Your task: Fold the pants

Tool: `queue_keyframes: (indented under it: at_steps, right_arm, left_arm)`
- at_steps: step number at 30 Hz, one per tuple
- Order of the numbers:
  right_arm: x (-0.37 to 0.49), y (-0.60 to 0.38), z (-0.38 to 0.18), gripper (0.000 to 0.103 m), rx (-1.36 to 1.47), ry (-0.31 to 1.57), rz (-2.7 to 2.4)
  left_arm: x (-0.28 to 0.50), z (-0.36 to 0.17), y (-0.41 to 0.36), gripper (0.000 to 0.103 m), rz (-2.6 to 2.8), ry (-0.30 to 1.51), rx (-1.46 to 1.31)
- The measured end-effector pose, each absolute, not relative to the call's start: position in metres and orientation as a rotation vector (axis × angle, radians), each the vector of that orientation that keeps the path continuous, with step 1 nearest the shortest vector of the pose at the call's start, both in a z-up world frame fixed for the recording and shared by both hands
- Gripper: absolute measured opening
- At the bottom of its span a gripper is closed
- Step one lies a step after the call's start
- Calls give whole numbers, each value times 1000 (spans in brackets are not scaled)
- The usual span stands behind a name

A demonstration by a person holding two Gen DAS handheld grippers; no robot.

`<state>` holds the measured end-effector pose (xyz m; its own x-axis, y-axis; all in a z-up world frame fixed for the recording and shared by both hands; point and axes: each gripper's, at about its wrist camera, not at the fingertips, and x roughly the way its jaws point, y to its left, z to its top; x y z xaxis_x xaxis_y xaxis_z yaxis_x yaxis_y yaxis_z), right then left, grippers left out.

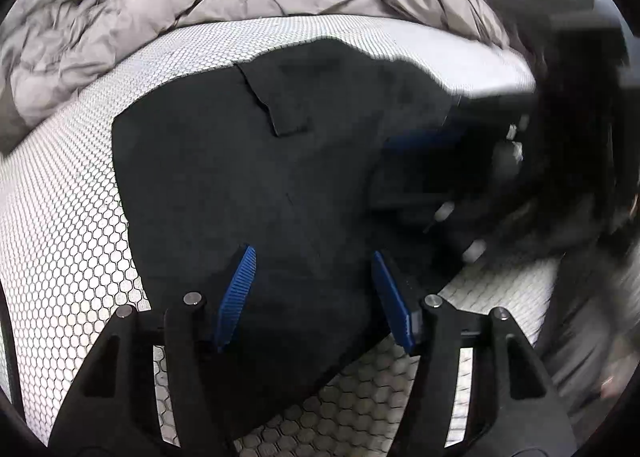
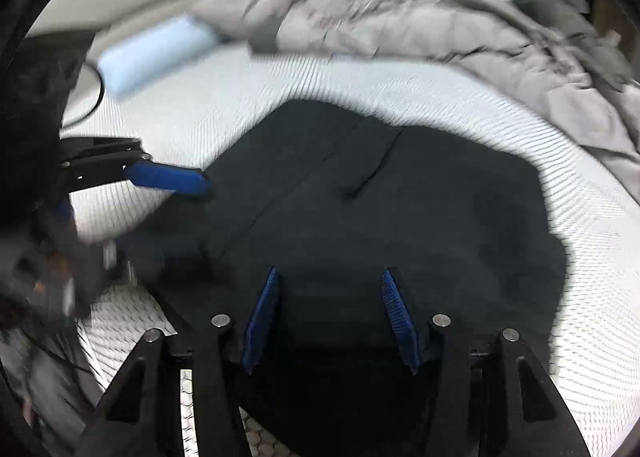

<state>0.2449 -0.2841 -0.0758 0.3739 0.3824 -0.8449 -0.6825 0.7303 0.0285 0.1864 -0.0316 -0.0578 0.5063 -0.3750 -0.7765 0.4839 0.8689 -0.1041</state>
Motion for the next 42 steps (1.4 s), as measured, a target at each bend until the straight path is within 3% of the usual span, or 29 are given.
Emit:
queue_keyframes:
  at_steps: [4,13,19,24,42]
  right_arm:
    - [232,-308,-79,55,-439,956,630]
    - [233,-380,-67,56,-281,912,576]
    - [251,-441,-48,56,142,963,646]
    - [261,-454,-59,56,358,1026,718]
    - [257,-450,-56,56,389,1058,713]
  left_arm:
    - [165,-54,-4,58,-554,883,108]
    - [162,-42,8,60,-485,912,108]
    - [156,-33,37,60,-419,892,-166]
    - [166,-39,39,60,-382,905,-185]
    - [170,-50,34,60,-364,907,-137]
